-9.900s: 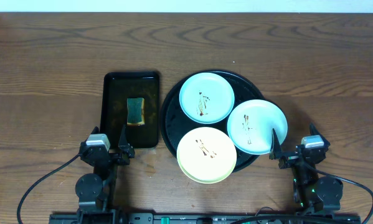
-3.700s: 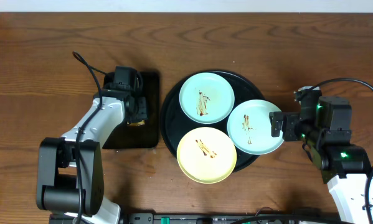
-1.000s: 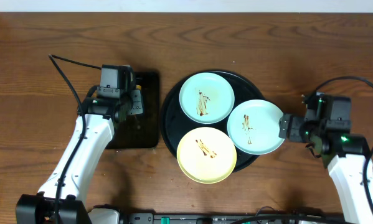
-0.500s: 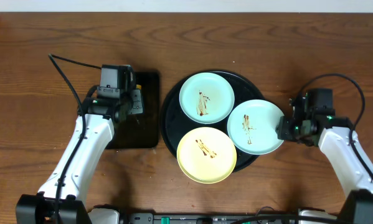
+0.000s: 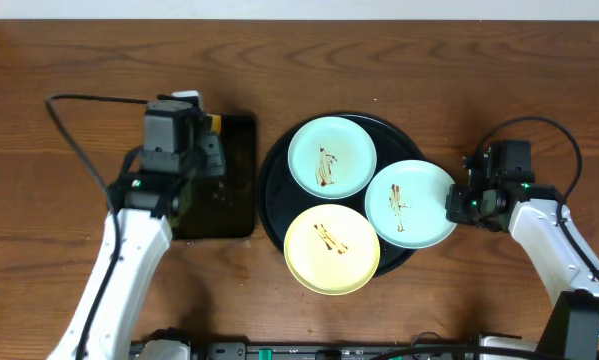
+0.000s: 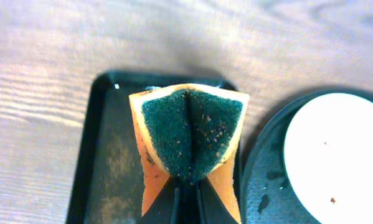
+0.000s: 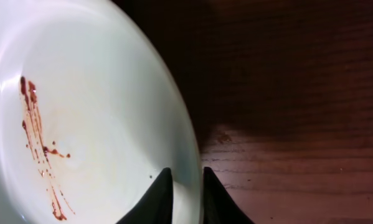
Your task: Clean dirty plates on tray and stack at the side
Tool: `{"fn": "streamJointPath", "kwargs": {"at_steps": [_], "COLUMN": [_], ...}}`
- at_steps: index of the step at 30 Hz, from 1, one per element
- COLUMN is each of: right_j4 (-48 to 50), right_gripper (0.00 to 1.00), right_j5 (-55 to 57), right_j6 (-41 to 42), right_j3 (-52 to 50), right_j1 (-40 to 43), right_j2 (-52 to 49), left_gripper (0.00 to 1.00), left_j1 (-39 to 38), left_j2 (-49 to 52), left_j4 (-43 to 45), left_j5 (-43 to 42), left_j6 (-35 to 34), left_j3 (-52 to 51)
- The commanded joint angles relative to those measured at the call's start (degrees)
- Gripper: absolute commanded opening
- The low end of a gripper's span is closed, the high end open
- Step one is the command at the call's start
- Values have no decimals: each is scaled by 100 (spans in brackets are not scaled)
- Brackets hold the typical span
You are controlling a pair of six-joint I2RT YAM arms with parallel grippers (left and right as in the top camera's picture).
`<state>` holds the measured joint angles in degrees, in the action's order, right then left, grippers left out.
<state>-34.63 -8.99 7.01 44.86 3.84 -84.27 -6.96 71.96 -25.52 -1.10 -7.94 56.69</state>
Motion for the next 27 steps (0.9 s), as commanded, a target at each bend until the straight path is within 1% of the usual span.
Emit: {"fn": "streamJointPath", "kwargs": {"at_steps": [1,4,5,19,27], "right_j4": [24,31,33,35,35], "right_gripper": [11,7,1,1,1], "right_j5": [-28,-28,-28,-28,-28], "right_j6": [-22,-22,-22,-22,-22], "right_j3": [83,83,83,83,83], "right_j1": [26,26,26,26,26], "right_j2": [-13,-13,-13,-13,-13], "left_gripper": [7,7,7,7,8], "left_j1": [20,20,20,20,20], "left_j2": [-374,-577,-678,-743,-621], "left_j4": [57,101,149,232,225], "left_j5": [33,33,33,33,31], "left_j6": [-48,-48,-48,-48,-50], "left_j3": [35,35,35,35,13]}}
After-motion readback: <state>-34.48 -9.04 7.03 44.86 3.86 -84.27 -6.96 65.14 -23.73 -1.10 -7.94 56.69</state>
